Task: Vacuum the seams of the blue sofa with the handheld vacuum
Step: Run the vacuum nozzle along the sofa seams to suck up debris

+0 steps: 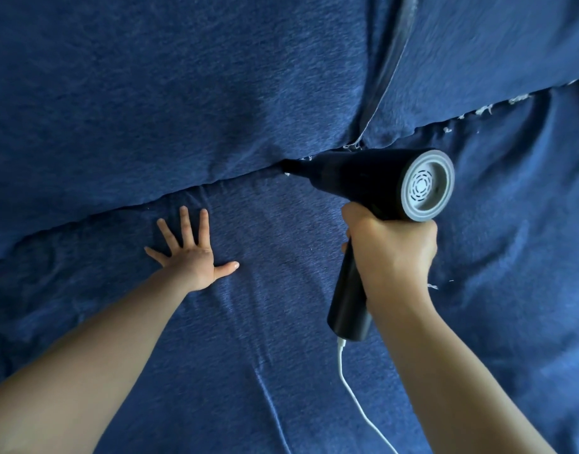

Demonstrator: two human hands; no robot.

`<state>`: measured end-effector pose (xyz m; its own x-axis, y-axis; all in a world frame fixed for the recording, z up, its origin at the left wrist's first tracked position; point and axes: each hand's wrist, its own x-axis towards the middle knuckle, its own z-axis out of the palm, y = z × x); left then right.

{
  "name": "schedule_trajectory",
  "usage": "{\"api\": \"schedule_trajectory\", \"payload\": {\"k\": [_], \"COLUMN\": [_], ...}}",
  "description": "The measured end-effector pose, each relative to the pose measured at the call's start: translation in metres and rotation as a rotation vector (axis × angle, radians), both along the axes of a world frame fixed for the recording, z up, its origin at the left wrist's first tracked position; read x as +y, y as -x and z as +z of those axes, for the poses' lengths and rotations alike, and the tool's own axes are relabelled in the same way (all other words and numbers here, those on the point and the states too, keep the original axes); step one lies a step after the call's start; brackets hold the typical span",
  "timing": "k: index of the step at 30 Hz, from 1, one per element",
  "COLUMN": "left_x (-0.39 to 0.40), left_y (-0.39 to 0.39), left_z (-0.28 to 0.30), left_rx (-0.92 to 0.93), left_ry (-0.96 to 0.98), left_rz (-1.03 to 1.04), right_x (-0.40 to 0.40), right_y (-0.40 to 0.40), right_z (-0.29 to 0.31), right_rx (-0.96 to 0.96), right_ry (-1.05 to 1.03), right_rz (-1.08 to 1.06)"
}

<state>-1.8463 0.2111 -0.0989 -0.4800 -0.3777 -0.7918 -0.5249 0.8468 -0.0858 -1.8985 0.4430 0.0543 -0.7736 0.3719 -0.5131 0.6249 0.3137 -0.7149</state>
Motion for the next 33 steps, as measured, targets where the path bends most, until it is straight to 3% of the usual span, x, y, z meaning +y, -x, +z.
{"api": "schedule_trajectory", "payload": {"k": [9, 33], "left_x": [0.020, 0.049], "left_y": [0.039, 0.067], "left_z": [0.000, -0.007], "left_rx": [0.135, 0.035], "left_ry": [-0.103, -0.048], "left_rz": [-0.159, -0.106], "right_x": [0.019, 0.029], "right_y": [-0.010, 0.025], "right_z": [-0.007, -0.012], "right_rx": [0.015, 0.021], "right_ry": [0.037, 0.011], "right_rz": [-0.020, -0.064]}}
